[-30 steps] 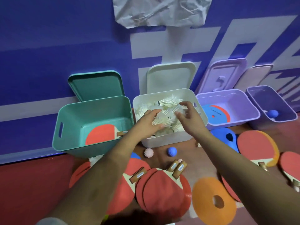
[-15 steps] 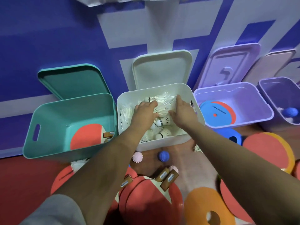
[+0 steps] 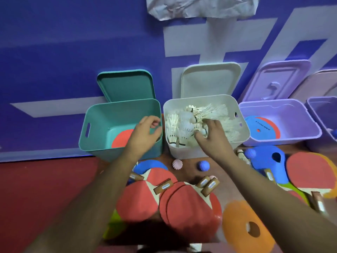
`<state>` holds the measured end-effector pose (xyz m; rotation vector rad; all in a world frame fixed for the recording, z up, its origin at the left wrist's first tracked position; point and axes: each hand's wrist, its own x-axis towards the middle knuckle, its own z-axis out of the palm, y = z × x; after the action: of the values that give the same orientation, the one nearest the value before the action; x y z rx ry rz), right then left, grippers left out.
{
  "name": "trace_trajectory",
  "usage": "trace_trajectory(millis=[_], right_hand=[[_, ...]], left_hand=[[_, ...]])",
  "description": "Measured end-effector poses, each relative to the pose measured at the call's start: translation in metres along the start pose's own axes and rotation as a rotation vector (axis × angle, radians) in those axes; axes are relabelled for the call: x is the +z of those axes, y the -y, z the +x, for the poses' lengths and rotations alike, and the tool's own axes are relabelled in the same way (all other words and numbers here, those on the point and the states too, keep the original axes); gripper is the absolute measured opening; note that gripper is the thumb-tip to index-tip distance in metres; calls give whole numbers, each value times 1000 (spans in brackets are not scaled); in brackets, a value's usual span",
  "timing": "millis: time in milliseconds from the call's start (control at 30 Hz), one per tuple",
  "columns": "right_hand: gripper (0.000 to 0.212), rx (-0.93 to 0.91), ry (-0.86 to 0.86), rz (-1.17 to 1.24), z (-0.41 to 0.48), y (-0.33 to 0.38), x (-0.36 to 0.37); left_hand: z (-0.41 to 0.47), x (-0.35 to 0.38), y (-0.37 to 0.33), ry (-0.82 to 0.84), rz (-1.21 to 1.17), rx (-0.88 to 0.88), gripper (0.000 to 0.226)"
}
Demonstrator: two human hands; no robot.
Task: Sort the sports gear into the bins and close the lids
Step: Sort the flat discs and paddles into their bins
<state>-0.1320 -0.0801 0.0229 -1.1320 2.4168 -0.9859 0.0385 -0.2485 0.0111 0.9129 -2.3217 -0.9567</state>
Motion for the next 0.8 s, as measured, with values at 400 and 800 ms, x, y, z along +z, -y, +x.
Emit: trace_trajectory(millis=[400, 800], right_hand=[[35, 54, 251, 9, -93, 87, 170], [30, 161, 280, -254, -65, 116, 279]], left_hand=[[-147, -105, 167, 40, 45, -304, 21], [-111, -59, 225, 242, 52, -470, 35]])
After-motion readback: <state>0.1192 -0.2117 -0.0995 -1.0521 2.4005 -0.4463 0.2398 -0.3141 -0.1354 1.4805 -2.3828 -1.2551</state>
